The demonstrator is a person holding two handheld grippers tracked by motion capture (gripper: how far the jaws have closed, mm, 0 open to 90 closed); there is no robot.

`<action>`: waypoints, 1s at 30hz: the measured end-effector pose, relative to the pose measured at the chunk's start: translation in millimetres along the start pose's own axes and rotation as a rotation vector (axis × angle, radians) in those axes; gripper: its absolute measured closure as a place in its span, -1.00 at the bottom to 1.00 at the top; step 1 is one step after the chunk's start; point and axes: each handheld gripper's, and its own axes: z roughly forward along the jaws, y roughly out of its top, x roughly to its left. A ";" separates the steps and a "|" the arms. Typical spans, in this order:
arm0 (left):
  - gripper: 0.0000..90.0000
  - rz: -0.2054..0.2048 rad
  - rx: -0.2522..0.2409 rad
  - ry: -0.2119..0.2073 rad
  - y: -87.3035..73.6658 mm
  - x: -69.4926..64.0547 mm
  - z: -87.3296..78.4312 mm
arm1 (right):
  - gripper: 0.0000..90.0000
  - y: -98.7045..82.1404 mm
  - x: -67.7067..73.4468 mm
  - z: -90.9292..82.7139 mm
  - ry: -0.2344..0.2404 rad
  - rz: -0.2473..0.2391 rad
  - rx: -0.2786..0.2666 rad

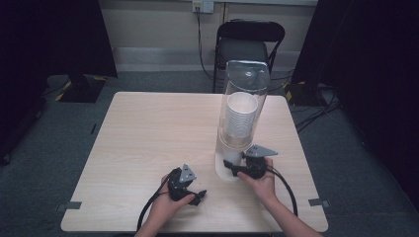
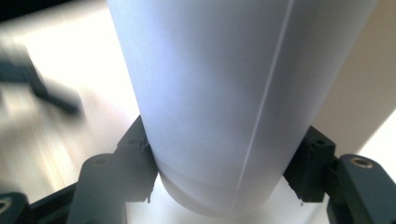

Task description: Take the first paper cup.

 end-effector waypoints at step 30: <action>-0.63 -0.099 -0.022 -0.044 3.4 7.9 -15.3 | -0.23 -17.9 22.3 -21.9 0.092 -0.113 0.097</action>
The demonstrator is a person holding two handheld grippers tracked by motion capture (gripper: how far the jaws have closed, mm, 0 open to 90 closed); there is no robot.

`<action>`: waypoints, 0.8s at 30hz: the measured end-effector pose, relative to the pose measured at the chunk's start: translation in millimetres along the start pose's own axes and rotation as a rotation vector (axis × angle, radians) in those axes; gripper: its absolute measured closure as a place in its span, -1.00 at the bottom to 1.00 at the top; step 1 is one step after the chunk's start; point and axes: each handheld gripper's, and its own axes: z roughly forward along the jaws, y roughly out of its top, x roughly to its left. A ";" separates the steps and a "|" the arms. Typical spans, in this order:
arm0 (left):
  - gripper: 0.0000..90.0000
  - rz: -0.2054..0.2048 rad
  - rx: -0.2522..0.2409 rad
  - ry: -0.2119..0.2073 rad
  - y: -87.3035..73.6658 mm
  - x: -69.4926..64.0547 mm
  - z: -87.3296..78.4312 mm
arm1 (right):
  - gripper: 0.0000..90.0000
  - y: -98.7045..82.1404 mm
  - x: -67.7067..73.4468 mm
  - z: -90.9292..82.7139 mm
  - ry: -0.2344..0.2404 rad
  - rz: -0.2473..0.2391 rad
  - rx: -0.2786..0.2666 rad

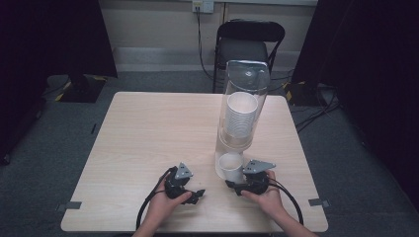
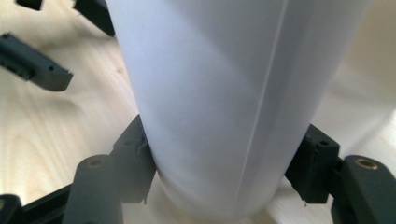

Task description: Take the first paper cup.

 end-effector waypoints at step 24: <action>-0.50 -0.122 -0.116 -0.067 40.5 7.3 -45.8 | -0.24 18.3 52.1 26.8 0.068 -0.269 -0.038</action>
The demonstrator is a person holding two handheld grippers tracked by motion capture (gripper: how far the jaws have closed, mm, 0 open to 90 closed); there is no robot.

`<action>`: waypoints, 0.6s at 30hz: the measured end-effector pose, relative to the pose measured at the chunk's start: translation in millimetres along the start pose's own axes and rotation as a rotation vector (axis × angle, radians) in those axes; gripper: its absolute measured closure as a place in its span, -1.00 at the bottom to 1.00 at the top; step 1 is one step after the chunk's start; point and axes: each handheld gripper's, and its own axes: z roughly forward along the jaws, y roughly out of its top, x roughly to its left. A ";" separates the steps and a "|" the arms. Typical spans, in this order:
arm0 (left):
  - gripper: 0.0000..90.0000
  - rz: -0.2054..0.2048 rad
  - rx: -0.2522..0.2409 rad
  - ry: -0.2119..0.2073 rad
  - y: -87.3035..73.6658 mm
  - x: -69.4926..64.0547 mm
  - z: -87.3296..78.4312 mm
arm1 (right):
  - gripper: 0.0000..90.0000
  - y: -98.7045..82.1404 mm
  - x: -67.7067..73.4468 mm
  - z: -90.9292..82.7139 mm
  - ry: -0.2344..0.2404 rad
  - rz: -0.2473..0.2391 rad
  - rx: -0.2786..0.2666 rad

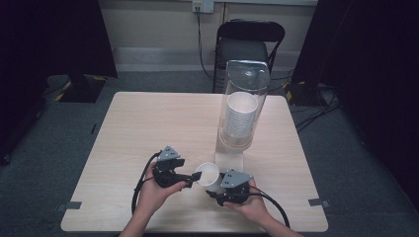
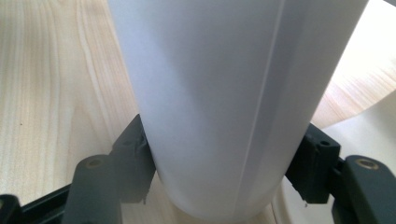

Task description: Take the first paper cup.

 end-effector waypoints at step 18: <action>0.87 -0.118 0.049 -0.053 -1.0 -1.8 3.5 | -0.26 6.9 11.6 3.2 0.004 -0.063 -0.023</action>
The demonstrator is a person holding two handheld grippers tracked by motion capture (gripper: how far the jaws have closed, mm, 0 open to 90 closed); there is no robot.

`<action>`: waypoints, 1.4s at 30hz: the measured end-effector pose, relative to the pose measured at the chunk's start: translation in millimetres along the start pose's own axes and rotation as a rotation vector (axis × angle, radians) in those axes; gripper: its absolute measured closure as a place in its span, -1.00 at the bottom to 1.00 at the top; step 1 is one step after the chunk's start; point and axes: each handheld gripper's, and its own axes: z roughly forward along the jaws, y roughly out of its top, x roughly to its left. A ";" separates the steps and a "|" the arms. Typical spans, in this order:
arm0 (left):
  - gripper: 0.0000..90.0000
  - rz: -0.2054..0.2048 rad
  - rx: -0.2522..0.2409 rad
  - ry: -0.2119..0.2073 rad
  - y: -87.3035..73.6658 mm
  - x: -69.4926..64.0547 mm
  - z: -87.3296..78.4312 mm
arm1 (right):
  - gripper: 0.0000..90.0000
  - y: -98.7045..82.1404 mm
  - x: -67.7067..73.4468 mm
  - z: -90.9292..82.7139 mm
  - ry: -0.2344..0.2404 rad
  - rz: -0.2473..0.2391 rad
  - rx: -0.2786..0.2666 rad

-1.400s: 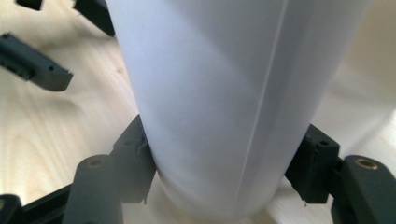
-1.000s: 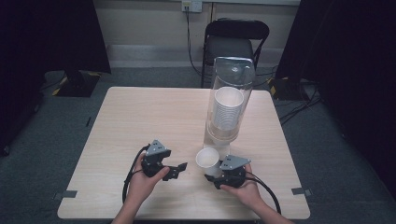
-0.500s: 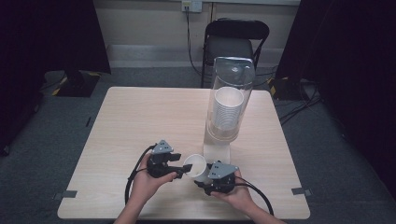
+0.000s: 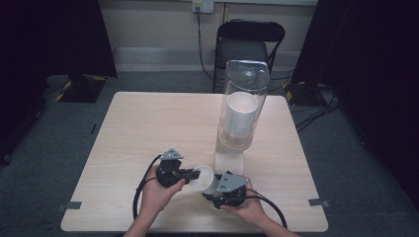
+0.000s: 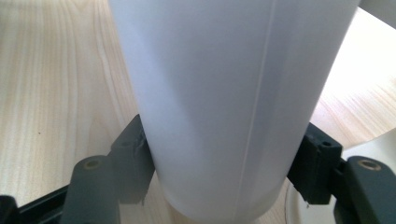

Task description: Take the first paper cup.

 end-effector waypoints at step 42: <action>0.35 -0.177 -0.071 0.282 -3.3 53.6 -43.6 | -0.46 -19.4 -34.3 -24.6 -0.131 0.164 0.029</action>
